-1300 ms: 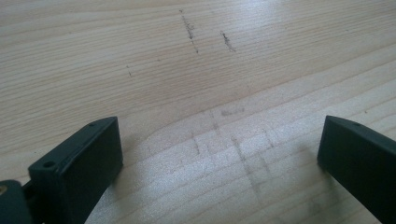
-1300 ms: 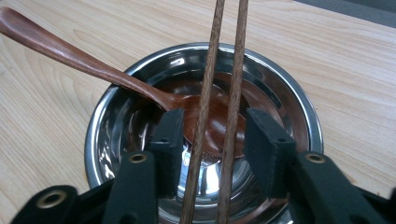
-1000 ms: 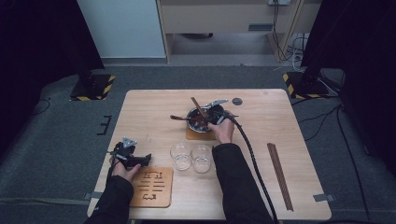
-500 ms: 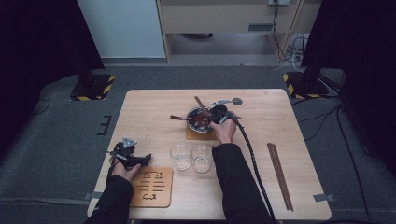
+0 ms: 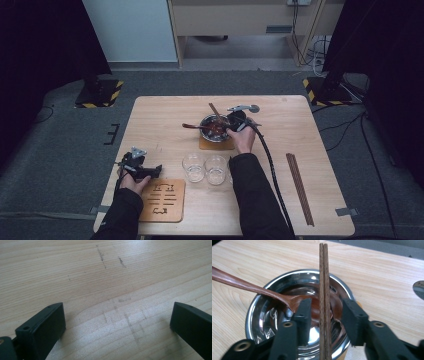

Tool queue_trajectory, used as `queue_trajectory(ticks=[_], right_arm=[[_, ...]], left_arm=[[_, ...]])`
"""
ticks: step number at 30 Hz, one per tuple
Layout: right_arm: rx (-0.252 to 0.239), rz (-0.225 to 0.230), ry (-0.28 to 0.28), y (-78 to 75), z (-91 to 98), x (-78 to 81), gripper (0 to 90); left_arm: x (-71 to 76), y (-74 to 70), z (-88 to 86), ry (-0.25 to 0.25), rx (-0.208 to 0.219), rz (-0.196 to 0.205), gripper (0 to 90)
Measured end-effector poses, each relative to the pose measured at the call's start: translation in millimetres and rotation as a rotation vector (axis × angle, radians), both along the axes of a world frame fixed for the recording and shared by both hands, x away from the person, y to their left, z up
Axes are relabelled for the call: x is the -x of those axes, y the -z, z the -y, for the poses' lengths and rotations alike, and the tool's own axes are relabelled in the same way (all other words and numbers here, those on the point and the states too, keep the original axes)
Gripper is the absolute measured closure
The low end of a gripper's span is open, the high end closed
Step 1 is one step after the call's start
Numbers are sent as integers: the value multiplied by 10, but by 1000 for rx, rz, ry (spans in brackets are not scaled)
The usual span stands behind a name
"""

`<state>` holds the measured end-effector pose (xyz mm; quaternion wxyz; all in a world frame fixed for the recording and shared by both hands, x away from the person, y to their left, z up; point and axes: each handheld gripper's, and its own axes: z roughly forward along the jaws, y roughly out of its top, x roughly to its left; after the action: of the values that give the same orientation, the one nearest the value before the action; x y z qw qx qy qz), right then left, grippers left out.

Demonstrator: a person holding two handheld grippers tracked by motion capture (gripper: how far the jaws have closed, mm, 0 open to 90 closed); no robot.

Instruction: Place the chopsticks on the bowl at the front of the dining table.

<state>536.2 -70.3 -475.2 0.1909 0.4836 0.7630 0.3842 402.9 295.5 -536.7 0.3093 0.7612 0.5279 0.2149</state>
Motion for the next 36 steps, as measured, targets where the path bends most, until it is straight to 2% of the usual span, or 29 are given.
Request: queue_trajectory(ticks=[3,10,13,19,24,27,36], right_arm=[[-7,11,-1,-34,28,9,533],[-25,42,12,-173,141,73,405],[-27,50,11,-222,190,101,384],[-5,59,6,-273,291,135,348],[7,58,7,-256,354,163,340],[-5,50,19,-229,386,176,342],[20,24,31,-67,483,195,337]], left_arm=[[0,0,0,0,0,0,0],[0,0,0,0,0,0,0],[0,0,0,0,0,0,0],[0,0,-1,1,-1,0,0],[0,0,0,0,0,0,0],[0,0,0,0,0,0,0],[0,0,0,0,0,0,0]])
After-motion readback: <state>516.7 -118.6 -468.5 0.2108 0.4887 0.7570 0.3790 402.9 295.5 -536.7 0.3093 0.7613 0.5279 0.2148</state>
